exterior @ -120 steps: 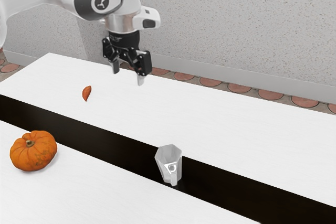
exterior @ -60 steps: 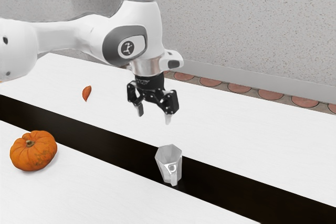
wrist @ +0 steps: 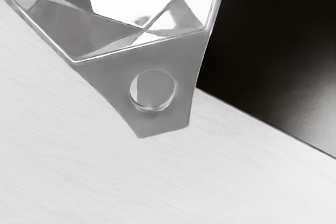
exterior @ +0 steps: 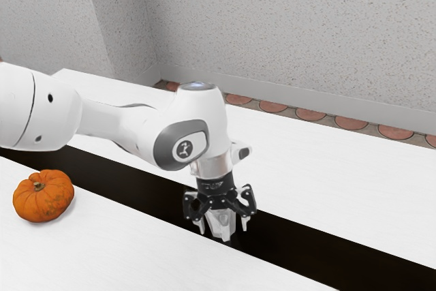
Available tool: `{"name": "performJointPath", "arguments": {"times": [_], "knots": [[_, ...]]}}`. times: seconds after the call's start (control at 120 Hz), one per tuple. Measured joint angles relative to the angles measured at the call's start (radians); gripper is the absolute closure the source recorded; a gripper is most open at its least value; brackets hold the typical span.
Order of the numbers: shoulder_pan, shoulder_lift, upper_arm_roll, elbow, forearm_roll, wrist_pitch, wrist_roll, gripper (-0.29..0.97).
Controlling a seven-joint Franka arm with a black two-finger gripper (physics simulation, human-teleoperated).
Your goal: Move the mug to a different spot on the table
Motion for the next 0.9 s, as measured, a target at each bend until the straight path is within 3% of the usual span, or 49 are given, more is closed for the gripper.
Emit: {"name": "performJointPath", "arguments": {"times": [0.333, 0.542, 0.767, 0.9], "knots": [[0.009, 0.101, -0.001, -0.029, 0.017, 0.230, -0.216, 0.00], [0.009, 0.075, 0.000, -0.031, 0.138, 0.249, -0.319, 0.00], [0.009, 0.073, 0.000, -0.060, 0.166, 0.260, -0.416, 0.00], [0.009, 0.073, 0.000, -0.061, 0.169, 0.266, -0.466, 0.11]]}}
